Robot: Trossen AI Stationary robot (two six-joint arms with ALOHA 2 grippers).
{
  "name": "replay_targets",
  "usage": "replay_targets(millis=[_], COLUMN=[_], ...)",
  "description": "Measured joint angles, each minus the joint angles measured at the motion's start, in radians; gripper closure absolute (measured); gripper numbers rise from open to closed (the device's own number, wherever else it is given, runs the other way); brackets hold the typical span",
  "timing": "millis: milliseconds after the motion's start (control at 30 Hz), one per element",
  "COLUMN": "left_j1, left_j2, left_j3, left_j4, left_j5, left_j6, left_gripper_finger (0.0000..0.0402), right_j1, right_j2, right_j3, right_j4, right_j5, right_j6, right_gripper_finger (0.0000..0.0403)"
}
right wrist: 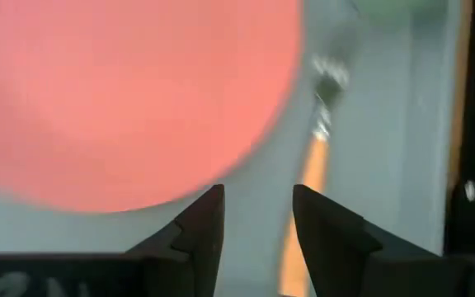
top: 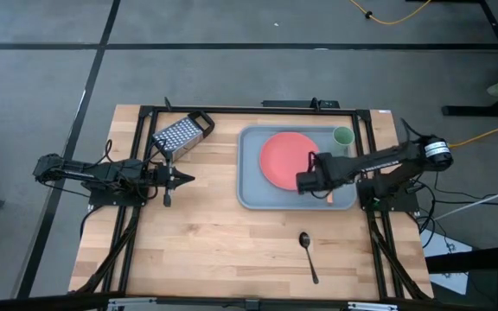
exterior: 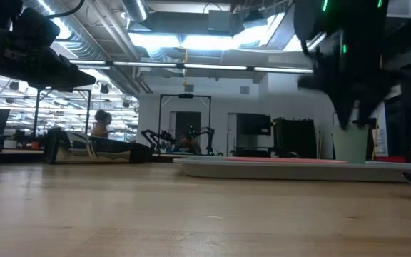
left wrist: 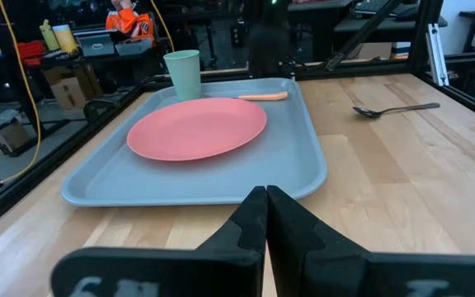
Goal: Pick and place plate/cup/fork/spoon on tray
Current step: Put the black spoon on the gray serving tray to the right side of the orange fork
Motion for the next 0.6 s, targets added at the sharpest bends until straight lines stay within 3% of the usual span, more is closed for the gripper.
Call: replay_targets(millis=[167, 367, 467, 600], left_j1=[0.000, 0.000, 0.000, 0.000], left_j2=[0.000, 0.000, 0.000, 0.000], left_j3=[0.000, 0.000, 0.000, 0.000], left_j4=[0.000, 0.000, 0.000, 0.000], left_j5=[0.000, 0.000, 0.000, 0.000], left_j6=[0.000, 0.000, 0.000, 0.000], left_gripper_finger=[0.0401, 0.0401, 0.0401, 0.0401], right_j1=[0.206, 0.425, 0.497, 0.550], right_j2=[0.000, 0.019, 0.091, 0.241], right_j3=[0.122, 0.125, 0.148, 0.277], right_j4=[0.002, 0.076, 0.093, 0.055], right_j5=[0.159, 0.236, 0.243, 0.243], right_j6=[0.005, 0.243, 0.335, 0.385], right_gripper_finger=[0.0253, 0.0253, 0.0253, 0.0253])
